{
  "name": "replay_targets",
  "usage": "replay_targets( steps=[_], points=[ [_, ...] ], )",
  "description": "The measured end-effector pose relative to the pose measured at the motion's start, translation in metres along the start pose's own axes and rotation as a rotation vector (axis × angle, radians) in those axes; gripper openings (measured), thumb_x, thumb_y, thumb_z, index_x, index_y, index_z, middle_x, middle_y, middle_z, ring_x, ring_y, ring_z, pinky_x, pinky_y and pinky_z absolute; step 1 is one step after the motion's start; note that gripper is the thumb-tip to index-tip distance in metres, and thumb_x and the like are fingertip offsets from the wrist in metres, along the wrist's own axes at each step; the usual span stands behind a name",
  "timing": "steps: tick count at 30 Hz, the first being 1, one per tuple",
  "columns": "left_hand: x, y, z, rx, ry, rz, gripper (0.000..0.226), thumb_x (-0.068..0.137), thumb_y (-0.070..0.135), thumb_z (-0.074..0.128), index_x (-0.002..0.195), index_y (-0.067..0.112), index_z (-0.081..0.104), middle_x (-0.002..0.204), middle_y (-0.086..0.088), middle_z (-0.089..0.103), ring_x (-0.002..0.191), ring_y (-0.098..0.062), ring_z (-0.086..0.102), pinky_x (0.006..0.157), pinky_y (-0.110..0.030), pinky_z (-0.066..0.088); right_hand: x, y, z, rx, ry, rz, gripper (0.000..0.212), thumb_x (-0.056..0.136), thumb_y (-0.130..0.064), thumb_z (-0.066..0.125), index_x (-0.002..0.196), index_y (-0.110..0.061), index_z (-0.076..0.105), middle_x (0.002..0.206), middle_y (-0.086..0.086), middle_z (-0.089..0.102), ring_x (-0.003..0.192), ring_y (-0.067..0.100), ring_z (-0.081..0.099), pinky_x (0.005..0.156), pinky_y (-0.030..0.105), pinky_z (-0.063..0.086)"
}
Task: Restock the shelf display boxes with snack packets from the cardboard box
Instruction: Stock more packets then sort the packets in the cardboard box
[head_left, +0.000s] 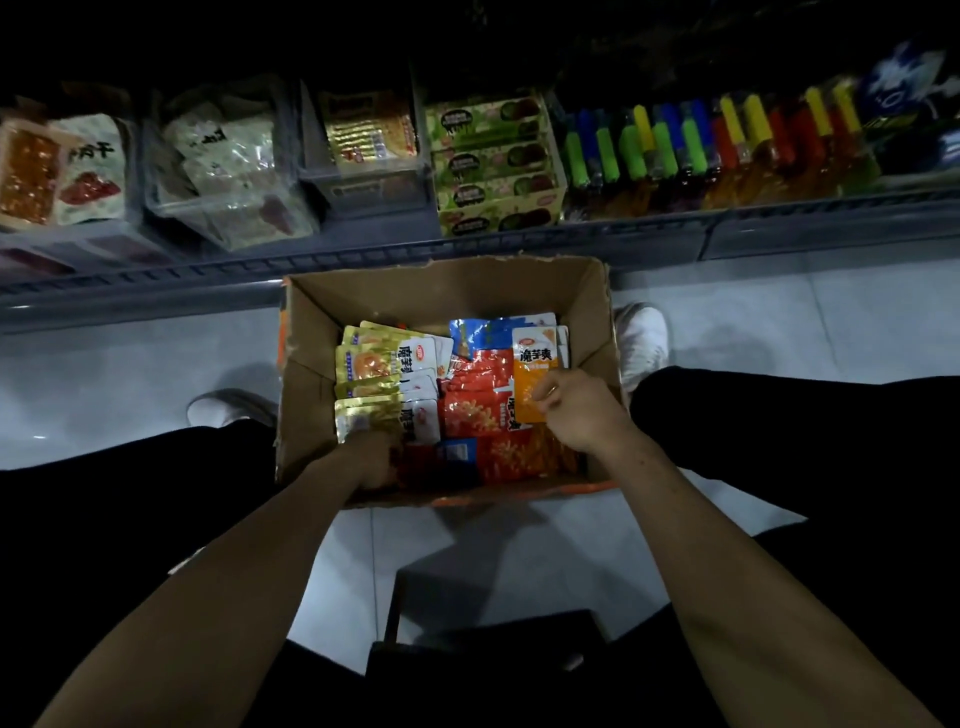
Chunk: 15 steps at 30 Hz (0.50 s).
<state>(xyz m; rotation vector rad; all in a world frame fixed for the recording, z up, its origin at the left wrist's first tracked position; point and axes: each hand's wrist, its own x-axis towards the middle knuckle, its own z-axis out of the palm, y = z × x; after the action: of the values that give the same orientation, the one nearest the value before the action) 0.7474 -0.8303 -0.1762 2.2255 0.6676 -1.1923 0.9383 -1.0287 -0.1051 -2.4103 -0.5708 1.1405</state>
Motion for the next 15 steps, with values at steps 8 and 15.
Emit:
replay_targets(
  steps=[8,15],
  points=[
    [0.007,-0.019,0.003,0.034,0.157,-0.024,0.019,0.091,0.015,0.055,0.101,0.025,0.069,0.106,-0.002,0.066,0.083,-0.017,0.055,0.069,-0.026,0.045,0.007,0.001,0.01,-0.059,-0.024,0.057,0.022,0.089,-0.006,0.055,0.104,-0.017,0.066,0.116,0.004,0.061,0.102,0.019,0.056,0.087,0.027,0.049],
    [0.012,-0.027,0.012,-0.048,0.231,0.023,0.041,0.082,0.027,0.069,0.121,0.022,0.057,0.123,-0.006,0.058,0.106,-0.026,0.058,0.086,-0.032,0.049,0.02,0.004,0.033,-0.167,-0.096,0.084,0.025,0.089,-0.006,0.052,0.11,-0.015,0.063,0.121,0.008,0.058,0.108,0.025,0.055,0.089,0.03,0.049]
  ],
)
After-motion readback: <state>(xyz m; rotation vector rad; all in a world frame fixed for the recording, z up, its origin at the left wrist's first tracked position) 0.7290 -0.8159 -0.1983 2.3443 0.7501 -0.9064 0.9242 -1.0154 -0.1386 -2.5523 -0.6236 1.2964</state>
